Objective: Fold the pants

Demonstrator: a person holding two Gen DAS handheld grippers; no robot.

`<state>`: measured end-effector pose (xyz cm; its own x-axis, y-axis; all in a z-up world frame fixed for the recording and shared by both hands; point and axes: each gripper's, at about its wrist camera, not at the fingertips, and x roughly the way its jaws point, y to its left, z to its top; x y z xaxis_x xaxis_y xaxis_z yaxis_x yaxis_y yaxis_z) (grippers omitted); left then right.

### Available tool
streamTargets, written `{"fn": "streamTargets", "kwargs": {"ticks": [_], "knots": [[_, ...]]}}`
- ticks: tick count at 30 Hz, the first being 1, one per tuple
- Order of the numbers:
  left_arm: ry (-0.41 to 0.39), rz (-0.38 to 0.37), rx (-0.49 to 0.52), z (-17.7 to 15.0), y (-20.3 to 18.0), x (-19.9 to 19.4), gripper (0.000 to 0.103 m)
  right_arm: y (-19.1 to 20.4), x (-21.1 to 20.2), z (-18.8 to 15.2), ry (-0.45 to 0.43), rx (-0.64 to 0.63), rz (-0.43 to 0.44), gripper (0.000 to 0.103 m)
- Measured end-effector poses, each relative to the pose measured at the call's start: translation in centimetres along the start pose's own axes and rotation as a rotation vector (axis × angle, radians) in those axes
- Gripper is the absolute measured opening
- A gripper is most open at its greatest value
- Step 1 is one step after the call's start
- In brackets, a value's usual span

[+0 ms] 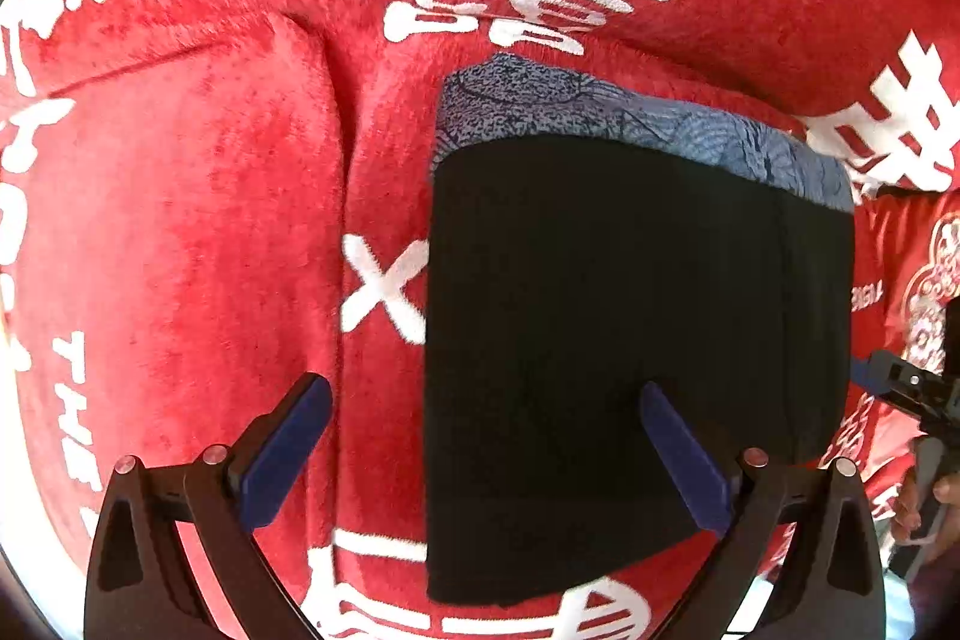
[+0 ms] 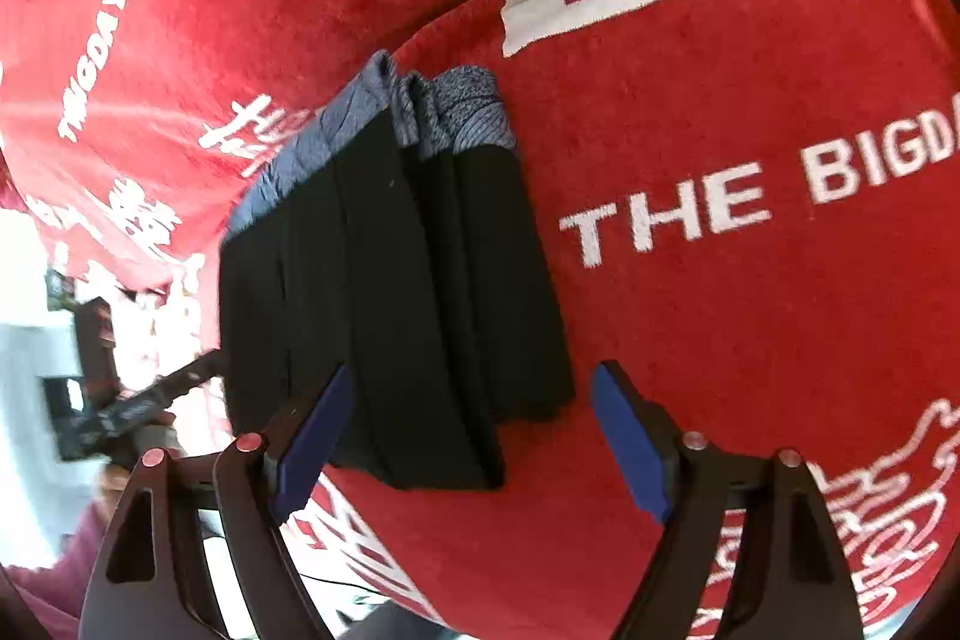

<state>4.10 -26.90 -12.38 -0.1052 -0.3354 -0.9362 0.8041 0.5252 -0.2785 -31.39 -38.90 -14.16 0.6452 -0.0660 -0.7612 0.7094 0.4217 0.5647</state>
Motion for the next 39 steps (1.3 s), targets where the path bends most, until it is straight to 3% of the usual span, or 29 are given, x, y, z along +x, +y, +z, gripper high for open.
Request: {"fn": "streamTargets", "kwargs": {"ticks": [3,15,21,28,31,33,39], "knots": [[0.003,-0.068,-0.004,0.7,0.1,0.7,0.103,-0.9,0.6,1.0,0.012,0.004,0.047,0.085],[0.008,-0.222,0.084,3.2,-0.7,4.1,0.103,-1.5,4.8,4.9,0.128,-0.061,0.26,0.086],[0.043,-0.306,0.021,3.8,-0.4,6.0,0.103,-1.6,6.3,6.0,0.159,-0.066,0.309,0.086],[0.063,-0.303,-0.003,3.8,-0.7,6.1,0.103,-1.4,6.8,6.3,0.176,-0.059,0.303,0.085],[0.043,-0.325,-0.02,3.2,-0.4,5.3,0.091,-1.4,6.4,6.0,0.181,-0.079,0.261,0.077],[0.013,-0.319,-0.004,2.8,-0.8,4.3,0.08,-1.1,6.4,5.9,0.18,-0.071,0.243,0.066],[-0.037,-0.294,0.028,2.2,-1.2,1.7,0.064,-1.0,5.9,5.5,0.158,-0.024,0.256,0.056]]}}
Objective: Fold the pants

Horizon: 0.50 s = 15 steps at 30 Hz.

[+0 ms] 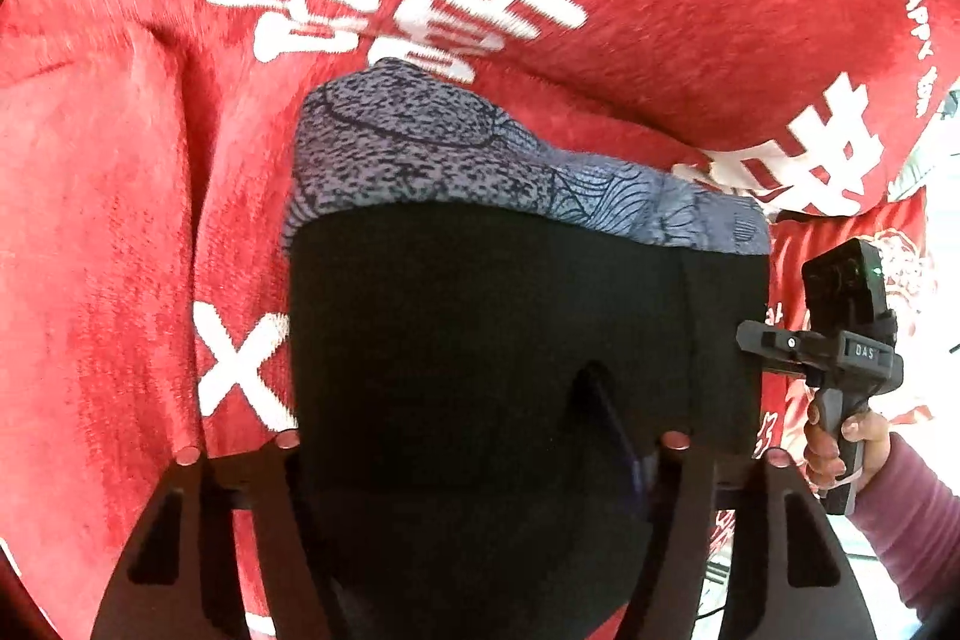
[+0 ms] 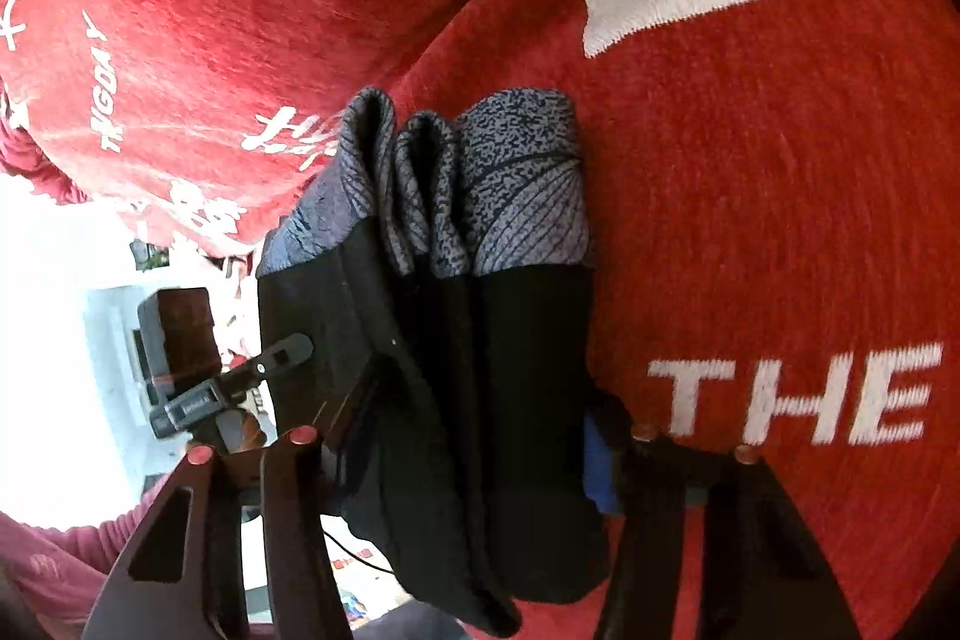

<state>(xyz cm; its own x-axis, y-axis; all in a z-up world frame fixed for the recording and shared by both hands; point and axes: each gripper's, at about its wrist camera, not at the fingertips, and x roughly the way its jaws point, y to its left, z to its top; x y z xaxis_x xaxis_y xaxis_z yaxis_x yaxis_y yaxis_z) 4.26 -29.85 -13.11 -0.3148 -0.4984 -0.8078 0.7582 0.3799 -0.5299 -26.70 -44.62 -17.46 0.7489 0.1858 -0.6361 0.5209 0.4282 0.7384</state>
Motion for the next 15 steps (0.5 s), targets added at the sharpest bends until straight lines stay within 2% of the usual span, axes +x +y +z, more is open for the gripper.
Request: {"fn": "streamTargets", "kwargs": {"ticks": [3,6,15], "knots": [[-0.018,0.0,0.039,-0.5,-1.1,-1.7,0.062,0.5,-1.0,-0.6,-0.024,0.032,0.049,0.05],[-0.022,0.013,0.083,-1.6,-2.3,-3.4,0.061,1.3,-1.9,-1.5,-0.04,0.044,0.096,0.049],[-0.034,-0.002,0.078,-6.5,-2.5,-8.5,0.062,4.1,-3.4,-7.5,-0.042,0.046,0.165,0.049]]}}
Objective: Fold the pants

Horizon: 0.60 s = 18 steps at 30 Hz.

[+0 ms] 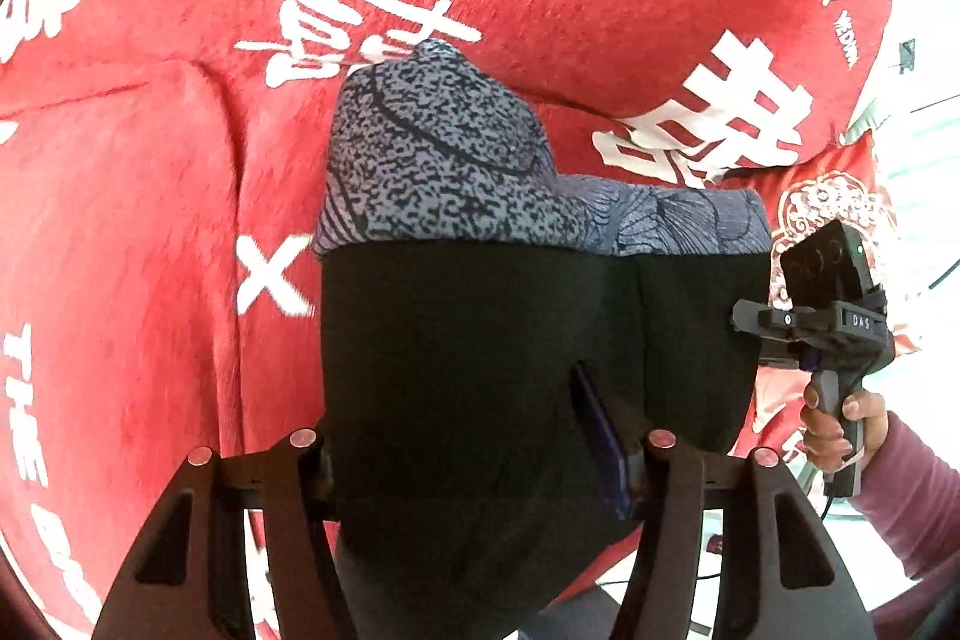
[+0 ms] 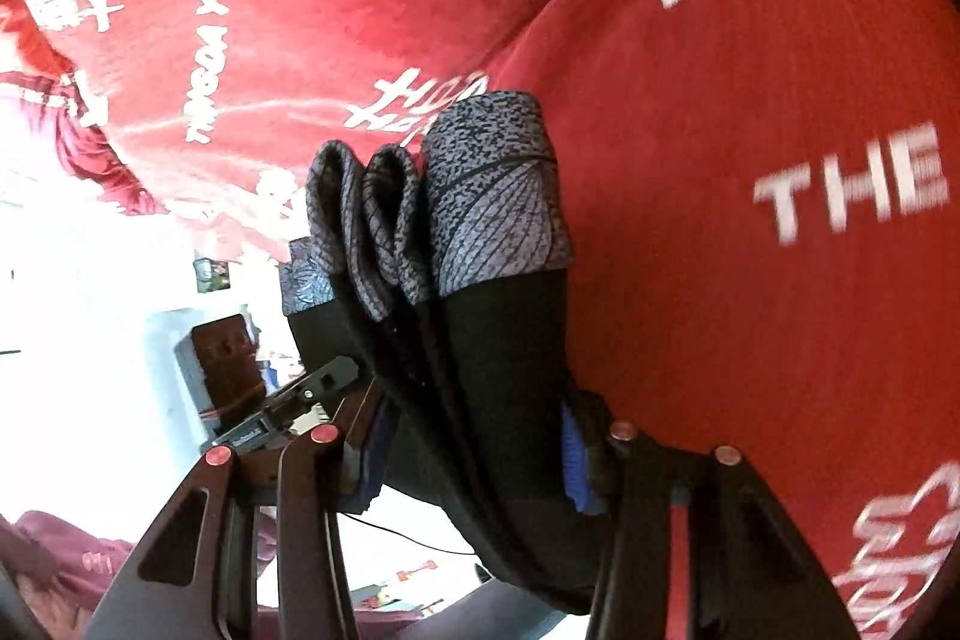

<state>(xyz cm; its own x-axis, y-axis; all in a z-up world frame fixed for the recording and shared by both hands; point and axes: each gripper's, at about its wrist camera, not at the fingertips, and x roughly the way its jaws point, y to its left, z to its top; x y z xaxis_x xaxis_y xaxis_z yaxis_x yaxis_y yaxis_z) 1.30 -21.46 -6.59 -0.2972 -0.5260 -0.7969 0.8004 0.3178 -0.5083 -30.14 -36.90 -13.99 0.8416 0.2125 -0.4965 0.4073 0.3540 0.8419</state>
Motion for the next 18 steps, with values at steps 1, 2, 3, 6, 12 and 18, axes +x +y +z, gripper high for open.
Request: {"fn": "streamTargets", "kwargs": {"ticks": [1,2,3,6,12,18], "knots": [[0.001,0.002,-0.007,-0.7,0.0,-0.3,0.061,0.2,-0.1,-1.0,0.001,0.002,0.007,0.049],[0.004,0.007,-0.013,-1.3,0.0,-0.5,0.061,0.4,-0.1,-1.7,0.005,0.003,0.009,0.049],[0.008,0.013,-0.017,-2.0,0.1,-0.7,0.062,0.5,-0.2,-2.3,0.008,0.002,0.01,0.049],[0.023,0.021,-0.028,-3.7,0.2,-0.3,0.062,0.6,0.0,-4.4,0.016,0.002,0.004,0.049],[0.079,0.091,-0.017,-5.9,2.0,3.5,0.062,-1.8,1.6,-6.7,0.028,0.033,-0.036,0.05],[0.038,0.222,-0.025,-6.1,4.3,5.0,0.101,-4.1,2.7,-6.4,0.014,0.019,-0.144,0.059]]}}
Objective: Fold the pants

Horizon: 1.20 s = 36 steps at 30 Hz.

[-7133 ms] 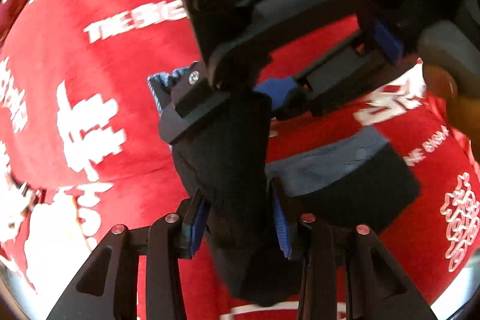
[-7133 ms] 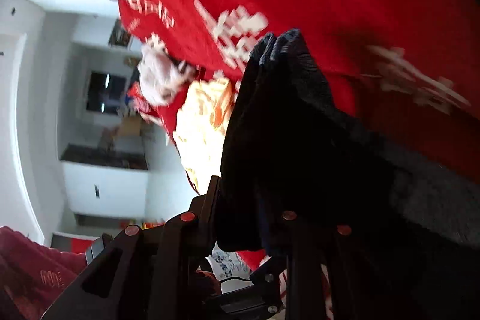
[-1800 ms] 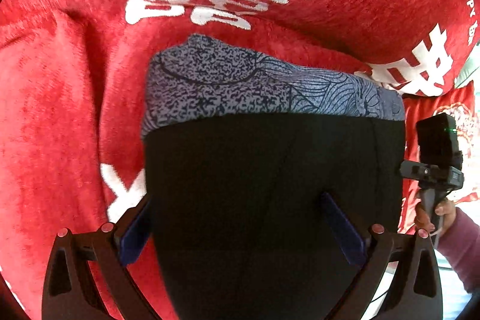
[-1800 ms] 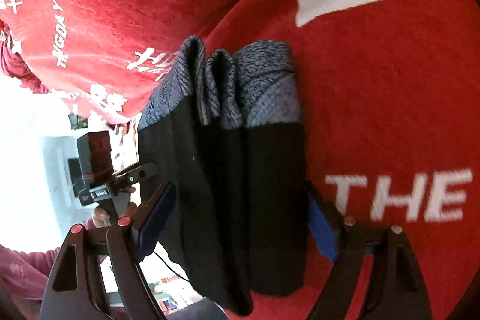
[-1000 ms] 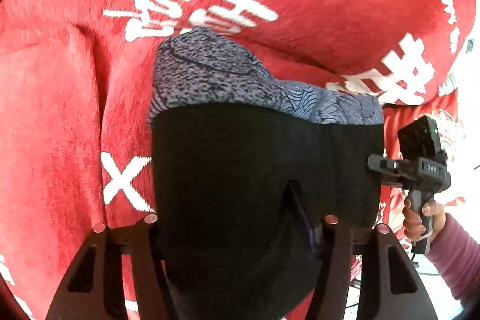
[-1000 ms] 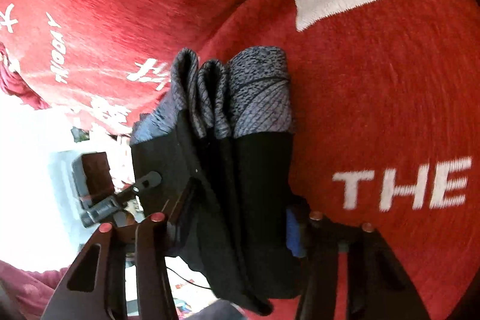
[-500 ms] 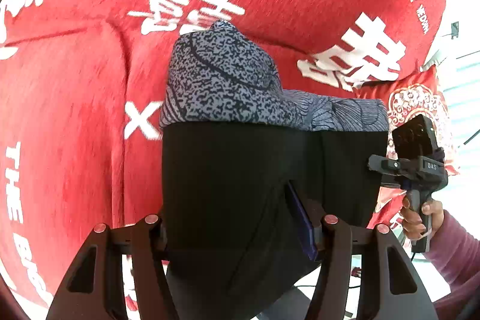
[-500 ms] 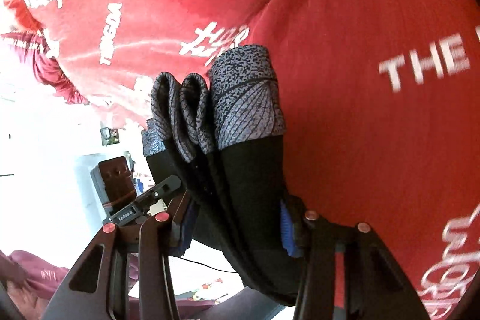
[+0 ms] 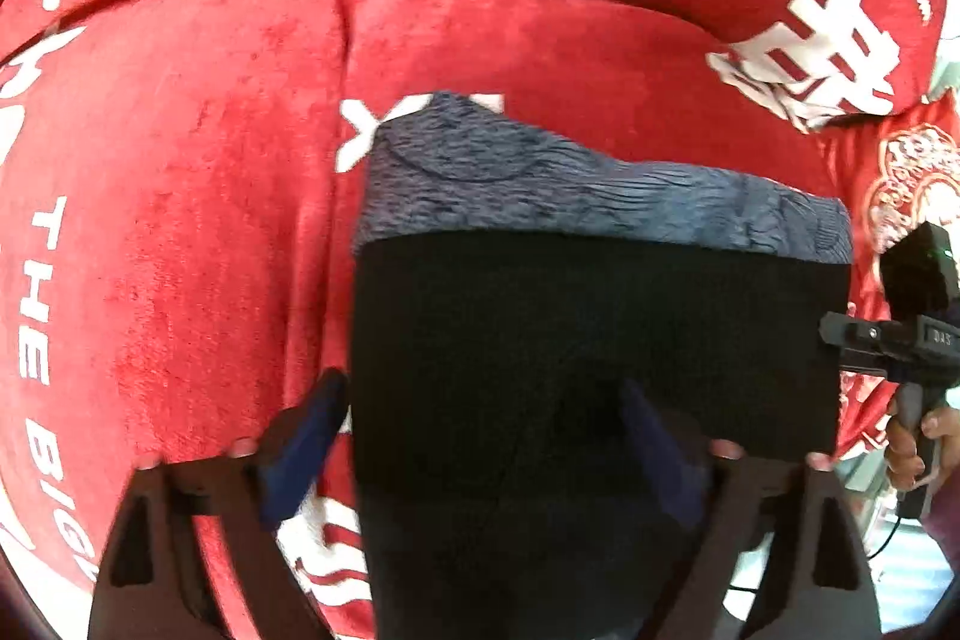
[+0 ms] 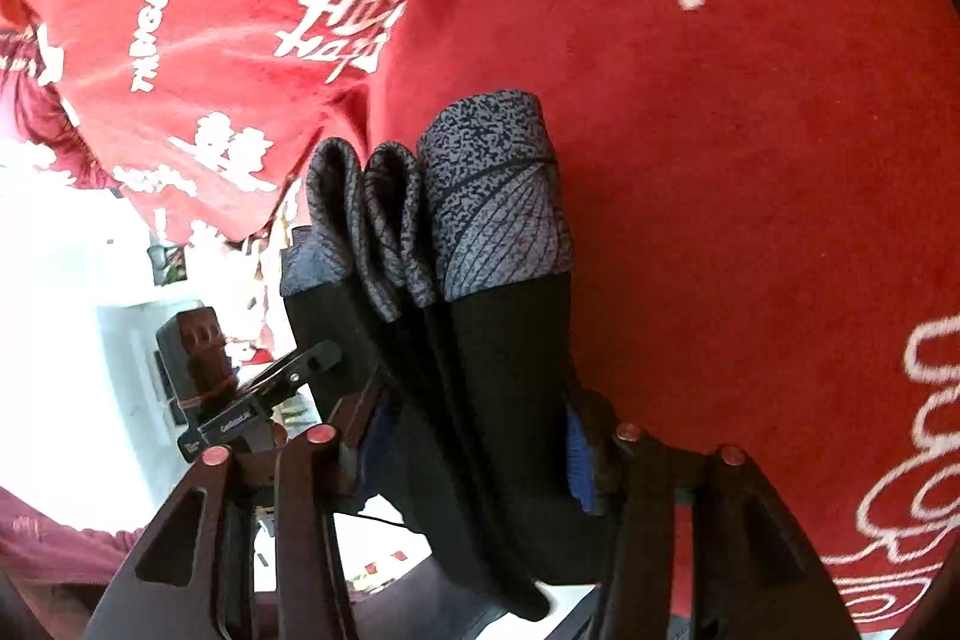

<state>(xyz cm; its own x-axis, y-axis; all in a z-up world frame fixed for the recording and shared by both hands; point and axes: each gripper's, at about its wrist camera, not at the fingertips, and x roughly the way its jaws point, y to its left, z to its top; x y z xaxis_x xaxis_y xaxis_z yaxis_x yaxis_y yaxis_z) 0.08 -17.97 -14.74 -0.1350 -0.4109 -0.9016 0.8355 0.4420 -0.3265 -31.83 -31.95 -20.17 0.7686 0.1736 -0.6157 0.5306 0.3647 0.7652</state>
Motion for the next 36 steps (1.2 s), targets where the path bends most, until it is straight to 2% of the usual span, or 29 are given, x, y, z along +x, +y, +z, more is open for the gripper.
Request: {"fn": "streamTargets", "kwargs": {"ticks": [1,3,5,13,15,16,17,20,25,29,36], "knots": [[0.001,0.012,-0.008,0.0,0.2,0.1,0.102,-0.1,0.1,0.1,-0.002,-0.006,-0.025,0.061],[0.007,0.025,-0.022,0.0,0.3,0.1,0.102,-0.1,0.2,0.2,-0.009,-0.015,-0.099,0.074],[0.006,0.062,-0.036,-0.1,0.3,-0.3,0.102,-0.2,-0.3,0.1,-0.022,-0.001,-0.152,0.08],[-0.023,0.32,-0.061,-2.1,-1.8,-4.3,0.102,1.7,-4.1,-1.8,-0.064,-0.027,-0.404,0.085],[-0.03,0.351,-0.062,-2.8,-2.8,-5.8,0.102,3.0,-4.8,-2.7,-0.063,-0.057,-0.463,0.091],[-0.034,0.361,-0.064,-3.1,-3.3,-6.5,0.102,3.5,-5.1,-3.2,-0.065,-0.069,-0.48,0.094],[-0.042,0.366,-0.068,-3.4,-3.8,-7.1,0.102,4.2,-5.5,-3.9,-0.067,-0.089,-0.503,0.103],[-0.077,0.379,-0.06,-4.6,-5.6,-9.2,0.102,6.4,-6.3,-5.7,-0.086,-0.139,-0.535,0.103],[-0.074,0.372,-0.005,-5.9,-6.6,-10.9,0.102,10.4,-6.9,-8.7,-0.125,-0.173,-0.567,0.103],[-0.089,0.415,0.064,-7.2,-7.1,-13.4,0.102,12.7,-6.7,-11.1,-0.153,-0.143,-0.583,0.103],[-0.109,0.388,0.101,-8.9,-8.3,-17.7,0.102,16.9,-6.4,-14.9,-0.186,-0.135,-0.63,0.103]]}}
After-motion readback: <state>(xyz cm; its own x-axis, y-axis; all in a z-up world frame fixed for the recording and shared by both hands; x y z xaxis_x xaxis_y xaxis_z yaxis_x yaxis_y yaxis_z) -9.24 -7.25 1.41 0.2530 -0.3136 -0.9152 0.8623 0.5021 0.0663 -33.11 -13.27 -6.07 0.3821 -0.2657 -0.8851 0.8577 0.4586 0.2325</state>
